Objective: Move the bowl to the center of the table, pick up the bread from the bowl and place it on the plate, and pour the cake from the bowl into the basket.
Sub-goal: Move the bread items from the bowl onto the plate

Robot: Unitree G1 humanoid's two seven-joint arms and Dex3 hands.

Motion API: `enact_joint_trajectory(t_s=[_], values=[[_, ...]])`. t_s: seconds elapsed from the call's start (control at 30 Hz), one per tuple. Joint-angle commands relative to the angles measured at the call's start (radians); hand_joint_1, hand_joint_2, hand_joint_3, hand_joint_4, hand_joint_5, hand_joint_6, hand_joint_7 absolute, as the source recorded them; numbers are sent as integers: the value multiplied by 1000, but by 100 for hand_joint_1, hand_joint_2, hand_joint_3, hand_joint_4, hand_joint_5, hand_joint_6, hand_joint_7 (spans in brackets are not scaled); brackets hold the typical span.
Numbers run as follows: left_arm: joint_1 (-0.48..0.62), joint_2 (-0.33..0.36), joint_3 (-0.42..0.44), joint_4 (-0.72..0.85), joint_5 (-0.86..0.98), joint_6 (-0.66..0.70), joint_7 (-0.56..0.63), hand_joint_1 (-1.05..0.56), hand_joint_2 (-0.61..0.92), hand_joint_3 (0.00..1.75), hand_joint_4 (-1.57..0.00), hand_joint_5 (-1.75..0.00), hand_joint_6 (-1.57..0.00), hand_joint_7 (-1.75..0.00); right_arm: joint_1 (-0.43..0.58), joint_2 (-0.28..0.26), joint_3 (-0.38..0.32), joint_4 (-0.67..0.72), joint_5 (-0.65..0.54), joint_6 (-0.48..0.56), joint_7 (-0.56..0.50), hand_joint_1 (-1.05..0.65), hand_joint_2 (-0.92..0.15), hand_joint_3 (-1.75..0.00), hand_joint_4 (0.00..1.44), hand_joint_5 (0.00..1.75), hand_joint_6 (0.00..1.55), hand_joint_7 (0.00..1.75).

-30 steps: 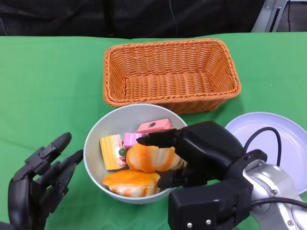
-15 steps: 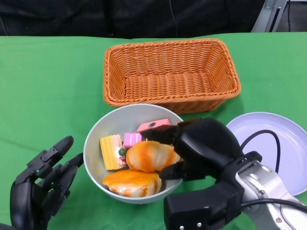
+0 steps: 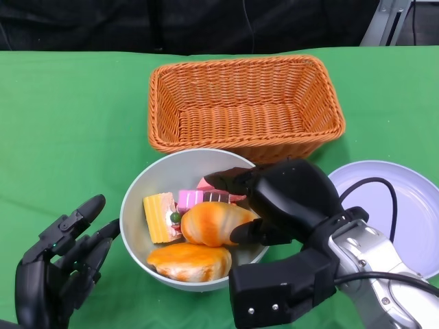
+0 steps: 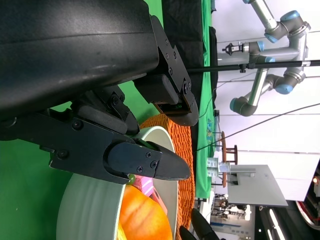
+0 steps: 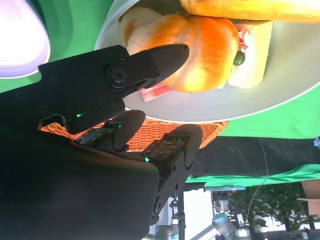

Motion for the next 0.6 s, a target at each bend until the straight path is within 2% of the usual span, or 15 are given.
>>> enact_joint_trajectory(t_s=[0.03, 0.4, 0.6], values=[[6, 0, 2, 4, -3, -18, -2, -64, 92, 11, -95, 0, -84, 0, -20, -1, -2, 25, 9, 9, 21, -82, -92, -5, 71, 4, 51, 0], [3, -10, 1, 5, -9, -19, -7, -61, 92, 12, -94, 0, -83, 0, -40, -1, 9, 21, 24, 38, 148, -83, -92, -8, 70, 2, 47, 0], [2, -13, 0, 9, -7, -25, -8, -61, 92, 12, -94, 0, -83, 0, -49, 11, 23, 34, 17, 53, 168, -85, -92, -11, 71, 2, 46, 0]])
